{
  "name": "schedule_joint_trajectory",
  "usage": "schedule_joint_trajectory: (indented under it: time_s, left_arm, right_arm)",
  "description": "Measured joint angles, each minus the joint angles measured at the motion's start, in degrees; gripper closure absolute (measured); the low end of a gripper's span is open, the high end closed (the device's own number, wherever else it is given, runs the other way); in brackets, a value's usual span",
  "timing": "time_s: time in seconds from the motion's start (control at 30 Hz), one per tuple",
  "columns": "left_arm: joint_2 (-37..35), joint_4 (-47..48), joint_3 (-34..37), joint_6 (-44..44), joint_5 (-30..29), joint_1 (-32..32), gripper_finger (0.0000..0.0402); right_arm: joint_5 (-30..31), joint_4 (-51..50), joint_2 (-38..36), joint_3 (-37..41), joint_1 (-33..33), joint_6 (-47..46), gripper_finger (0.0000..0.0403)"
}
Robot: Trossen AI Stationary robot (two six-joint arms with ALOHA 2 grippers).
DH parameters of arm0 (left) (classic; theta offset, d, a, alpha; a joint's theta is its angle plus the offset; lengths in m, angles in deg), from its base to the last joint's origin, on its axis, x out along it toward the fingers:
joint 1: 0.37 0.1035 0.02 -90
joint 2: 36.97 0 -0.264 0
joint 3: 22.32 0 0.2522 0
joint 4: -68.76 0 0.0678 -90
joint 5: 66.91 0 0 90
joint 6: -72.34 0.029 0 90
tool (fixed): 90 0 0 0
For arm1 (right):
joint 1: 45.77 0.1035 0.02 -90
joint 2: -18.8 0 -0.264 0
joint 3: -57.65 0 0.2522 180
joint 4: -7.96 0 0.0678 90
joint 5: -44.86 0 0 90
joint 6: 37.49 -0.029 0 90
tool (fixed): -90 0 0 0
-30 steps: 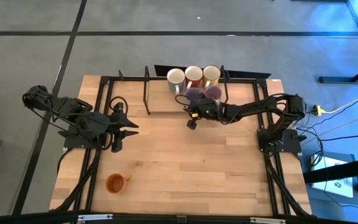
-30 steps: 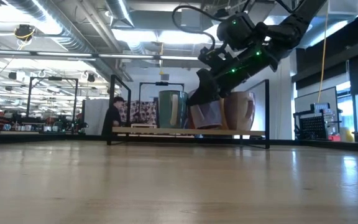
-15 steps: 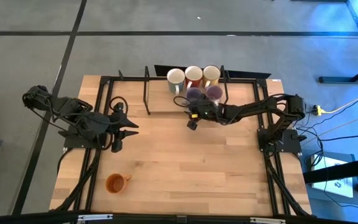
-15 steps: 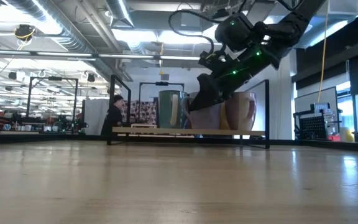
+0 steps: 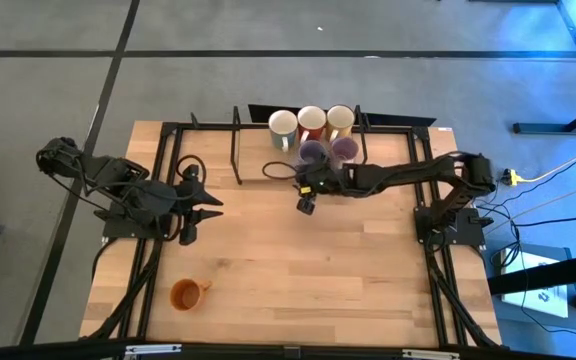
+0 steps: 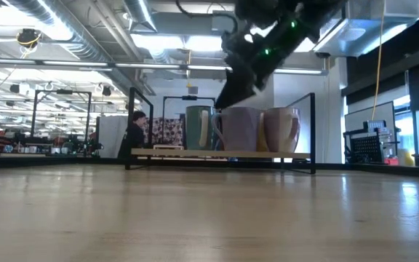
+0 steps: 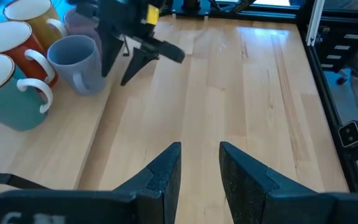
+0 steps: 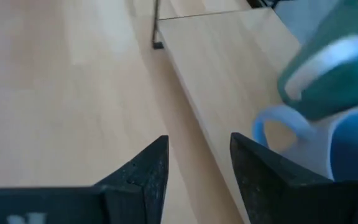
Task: Place coffee mugs
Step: Put the blue mug on the shelf
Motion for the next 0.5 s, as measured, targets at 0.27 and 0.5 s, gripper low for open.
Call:
schedule_joint_trajectory:
  time_s: [0.27, 0.5]
  left_arm:
    - [0.0, 0.0, 0.0, 0.0, -0.1, 0.0, 0.0298]
    - [0.0, 0.0, 0.0, 0.0, -0.5, 0.0, 0.0298]
  right_arm:
    - [6.3, -2.6, 0.1, -7.6, -0.1, 2.1, 0.0244]
    - [1.0, -7.0, 6.1, -15.4, -4.6, 0.9, 0.0244]
